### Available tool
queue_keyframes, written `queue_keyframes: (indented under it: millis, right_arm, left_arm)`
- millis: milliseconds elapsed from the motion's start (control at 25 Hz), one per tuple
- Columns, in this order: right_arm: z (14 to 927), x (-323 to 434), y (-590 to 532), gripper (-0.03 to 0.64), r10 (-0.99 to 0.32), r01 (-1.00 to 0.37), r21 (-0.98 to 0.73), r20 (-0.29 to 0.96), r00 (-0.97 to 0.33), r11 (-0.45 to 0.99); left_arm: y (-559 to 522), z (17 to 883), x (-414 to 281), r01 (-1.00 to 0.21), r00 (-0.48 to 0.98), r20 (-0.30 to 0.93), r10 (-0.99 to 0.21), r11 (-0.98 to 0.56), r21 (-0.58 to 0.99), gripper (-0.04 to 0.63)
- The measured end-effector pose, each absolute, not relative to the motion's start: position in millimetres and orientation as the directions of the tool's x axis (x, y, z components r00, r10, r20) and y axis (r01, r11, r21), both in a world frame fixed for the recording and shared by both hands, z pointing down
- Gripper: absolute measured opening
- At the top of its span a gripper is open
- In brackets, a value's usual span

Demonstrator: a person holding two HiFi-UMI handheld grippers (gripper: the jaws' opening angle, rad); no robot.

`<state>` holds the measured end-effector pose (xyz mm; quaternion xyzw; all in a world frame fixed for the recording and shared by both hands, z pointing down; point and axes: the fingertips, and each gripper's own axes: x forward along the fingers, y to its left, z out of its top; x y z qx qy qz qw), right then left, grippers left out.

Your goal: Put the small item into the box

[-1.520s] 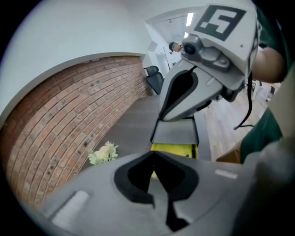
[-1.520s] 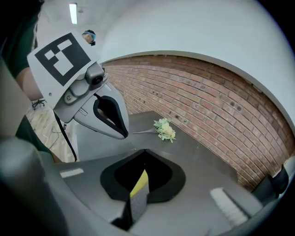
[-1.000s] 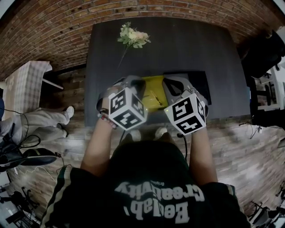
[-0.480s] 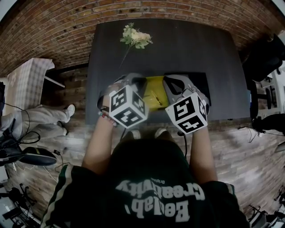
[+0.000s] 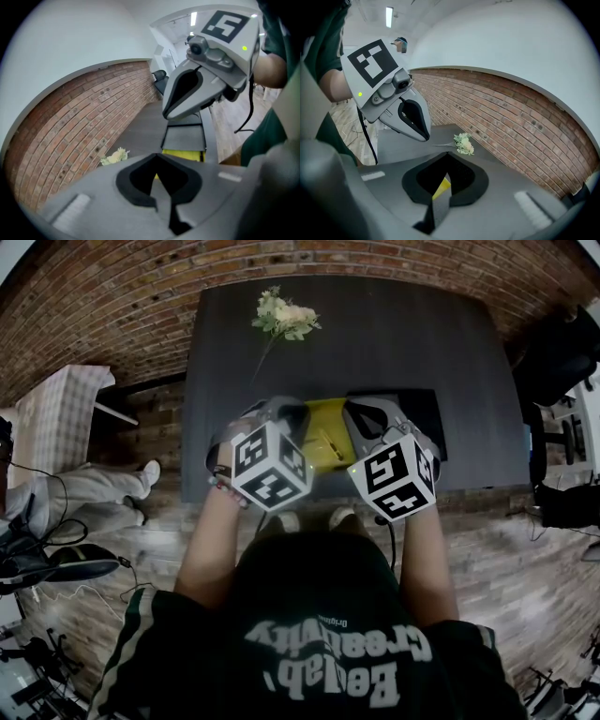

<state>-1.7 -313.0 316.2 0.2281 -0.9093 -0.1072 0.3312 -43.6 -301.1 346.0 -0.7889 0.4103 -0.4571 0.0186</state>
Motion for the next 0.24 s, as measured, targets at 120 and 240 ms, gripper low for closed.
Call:
queue_keyframes:
  millis: [120,240]
  right_arm:
    - [317.5,-3.8,-314.3,0.006,-0.485,-0.344,0.345,0.556,-0.675,0.873]
    - [318.4,-5.8,-314.3,0.006,-0.483,-0.343,0.343,0.559,-0.674,0.875]
  left_arm:
    - [-302.0,347.6,-45.5,-0.630,0.246,0.709,-0.661,-0.665,-0.401,0.003]
    - [-302.8,347.3,-47.2,-0.631,0.247,0.708,-0.661,-0.664,-0.400,0.003]
